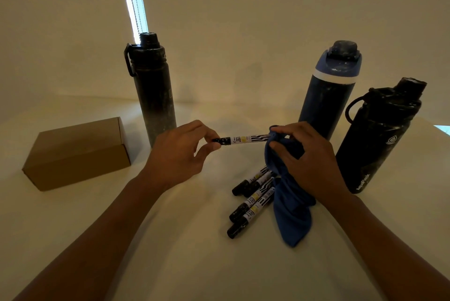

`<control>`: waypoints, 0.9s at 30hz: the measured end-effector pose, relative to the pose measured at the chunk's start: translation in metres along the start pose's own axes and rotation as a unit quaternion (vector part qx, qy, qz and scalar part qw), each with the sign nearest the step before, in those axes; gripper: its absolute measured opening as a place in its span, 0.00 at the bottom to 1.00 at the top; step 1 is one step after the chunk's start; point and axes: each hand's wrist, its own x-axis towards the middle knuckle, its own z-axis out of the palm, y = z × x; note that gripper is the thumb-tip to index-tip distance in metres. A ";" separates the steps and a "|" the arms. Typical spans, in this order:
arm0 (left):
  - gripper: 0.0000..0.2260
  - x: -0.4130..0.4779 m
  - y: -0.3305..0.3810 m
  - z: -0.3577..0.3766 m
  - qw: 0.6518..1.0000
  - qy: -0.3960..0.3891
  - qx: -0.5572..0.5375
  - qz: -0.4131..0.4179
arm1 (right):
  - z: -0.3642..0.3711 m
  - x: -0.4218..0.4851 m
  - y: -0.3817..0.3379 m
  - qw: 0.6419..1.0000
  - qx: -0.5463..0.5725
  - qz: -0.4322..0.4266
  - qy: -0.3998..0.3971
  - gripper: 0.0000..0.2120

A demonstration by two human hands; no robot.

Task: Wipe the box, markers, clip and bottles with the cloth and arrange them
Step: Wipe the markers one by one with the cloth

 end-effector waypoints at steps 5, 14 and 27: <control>0.10 0.000 -0.001 -0.003 1.000 0.019 -0.020 0.010 | 0.000 0.000 0.001 0.999 -0.013 -0.010 -0.050 0.12; 0.29 0.002 0.001 0.000 0.977 -0.001 -0.152 -0.153 | -0.006 -0.001 -0.008 0.997 0.060 0.047 -0.007 0.09; 0.13 -0.005 0.062 0.015 0.878 -0.026 -0.420 -0.228 | 0.020 -0.012 -0.026 0.990 0.129 0.054 0.001 0.11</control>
